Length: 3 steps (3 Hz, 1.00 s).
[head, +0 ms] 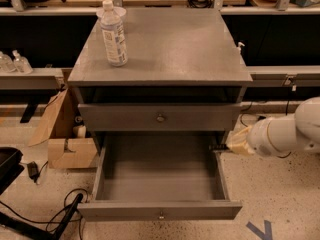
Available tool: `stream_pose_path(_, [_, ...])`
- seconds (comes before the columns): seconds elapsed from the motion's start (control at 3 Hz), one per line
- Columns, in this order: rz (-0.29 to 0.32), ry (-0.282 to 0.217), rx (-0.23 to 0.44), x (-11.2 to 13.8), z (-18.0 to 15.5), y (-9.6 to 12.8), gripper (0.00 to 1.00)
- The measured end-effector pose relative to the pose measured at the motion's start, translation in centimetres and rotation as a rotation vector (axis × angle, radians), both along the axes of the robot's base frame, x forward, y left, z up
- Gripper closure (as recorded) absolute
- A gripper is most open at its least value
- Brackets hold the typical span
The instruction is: Pick rxbar chocolate from middle drawer and place on counter
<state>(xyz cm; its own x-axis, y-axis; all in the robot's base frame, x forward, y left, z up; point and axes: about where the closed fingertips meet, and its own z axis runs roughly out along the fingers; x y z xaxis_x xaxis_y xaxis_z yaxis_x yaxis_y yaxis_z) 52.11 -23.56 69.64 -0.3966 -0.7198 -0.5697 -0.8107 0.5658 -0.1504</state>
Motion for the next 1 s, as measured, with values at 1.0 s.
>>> stream_pose_path(1.0, [-0.045, -0.312, -0.088, 1.6, 21.1, 4.9, 1.0])
